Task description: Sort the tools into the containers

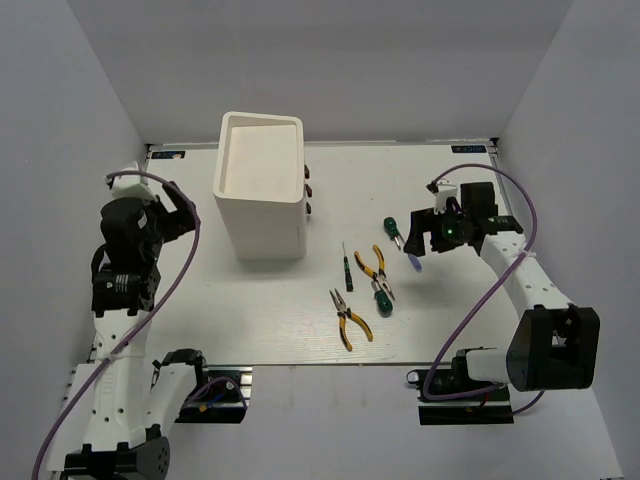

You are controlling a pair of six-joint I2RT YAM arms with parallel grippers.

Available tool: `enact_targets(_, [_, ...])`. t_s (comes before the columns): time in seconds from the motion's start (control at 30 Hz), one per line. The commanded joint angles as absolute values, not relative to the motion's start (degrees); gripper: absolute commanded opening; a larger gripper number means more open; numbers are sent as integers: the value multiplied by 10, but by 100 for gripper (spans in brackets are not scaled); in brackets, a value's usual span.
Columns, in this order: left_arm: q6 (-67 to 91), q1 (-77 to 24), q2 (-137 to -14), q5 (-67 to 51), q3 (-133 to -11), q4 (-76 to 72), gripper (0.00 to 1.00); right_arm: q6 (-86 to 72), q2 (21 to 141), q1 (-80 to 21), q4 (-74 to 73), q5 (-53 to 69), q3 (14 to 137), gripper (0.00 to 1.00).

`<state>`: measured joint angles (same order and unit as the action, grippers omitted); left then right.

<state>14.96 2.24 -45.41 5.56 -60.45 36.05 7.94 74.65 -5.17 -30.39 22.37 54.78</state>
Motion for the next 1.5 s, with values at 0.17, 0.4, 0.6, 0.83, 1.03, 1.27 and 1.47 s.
enact_targets(0.17, [140,19,-594,-79,-702,312,3,245,789,-54,-283,421,619,46])
enact_targets(0.4, [150,13,-712,-126,-794,256,65,224,946,-69,-89,661,741,45])
enact_targets(0.6, [173,13,-802,-192,-823,223,100,218,1117,-129,-51,675,922,89])
enact_targets(0.83, [168,13,-862,-211,-866,229,100,136,1284,-195,111,565,1075,83])
enact_targets(1.03, [168,13,-879,-230,-872,236,97,138,1368,-223,98,570,1228,82])
enact_targets(1.27, [168,13,-889,-246,-872,241,89,128,1324,-226,170,634,1146,79])
enact_targets(1.47, [173,13,-895,-246,-867,241,83,128,1296,-217,190,664,1080,74])
